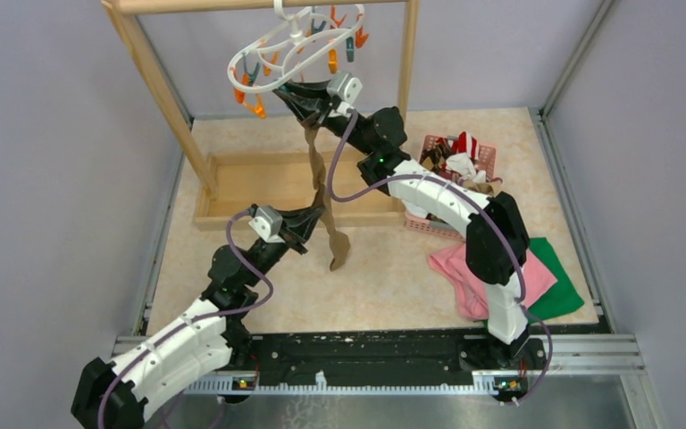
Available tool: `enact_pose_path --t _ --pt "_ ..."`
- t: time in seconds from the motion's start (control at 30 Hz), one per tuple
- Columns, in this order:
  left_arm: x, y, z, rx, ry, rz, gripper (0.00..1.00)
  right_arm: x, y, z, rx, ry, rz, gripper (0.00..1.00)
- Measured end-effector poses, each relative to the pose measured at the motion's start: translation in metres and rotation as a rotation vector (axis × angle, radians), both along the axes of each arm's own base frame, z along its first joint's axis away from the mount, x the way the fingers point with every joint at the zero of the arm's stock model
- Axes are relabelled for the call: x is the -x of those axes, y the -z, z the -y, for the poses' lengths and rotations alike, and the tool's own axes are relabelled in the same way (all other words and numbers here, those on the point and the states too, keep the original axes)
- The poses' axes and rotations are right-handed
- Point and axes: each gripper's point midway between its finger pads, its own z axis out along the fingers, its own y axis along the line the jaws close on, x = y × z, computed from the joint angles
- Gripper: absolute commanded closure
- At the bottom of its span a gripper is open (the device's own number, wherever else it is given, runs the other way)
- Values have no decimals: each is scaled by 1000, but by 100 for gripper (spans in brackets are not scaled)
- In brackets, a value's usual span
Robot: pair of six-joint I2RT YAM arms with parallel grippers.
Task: Clip the socks to the hanger
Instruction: Open the clamp at the hanger.
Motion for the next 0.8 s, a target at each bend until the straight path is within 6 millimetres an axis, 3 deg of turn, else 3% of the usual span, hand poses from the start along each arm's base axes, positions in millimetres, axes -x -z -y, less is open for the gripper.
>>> enact_pose_path --t 0.3,0.53,0.8 --pt "-27 -17 -30 99 -30 -40 100 -1 4 5 -3 -94 -96 87" --pt "-50 -6 -51 116 34 -82 100 -1 8 7 5 -145 -146 87" --pt "-55 0 -49 105 262 -106 100 -1 10 11 14 -190 -174 87"
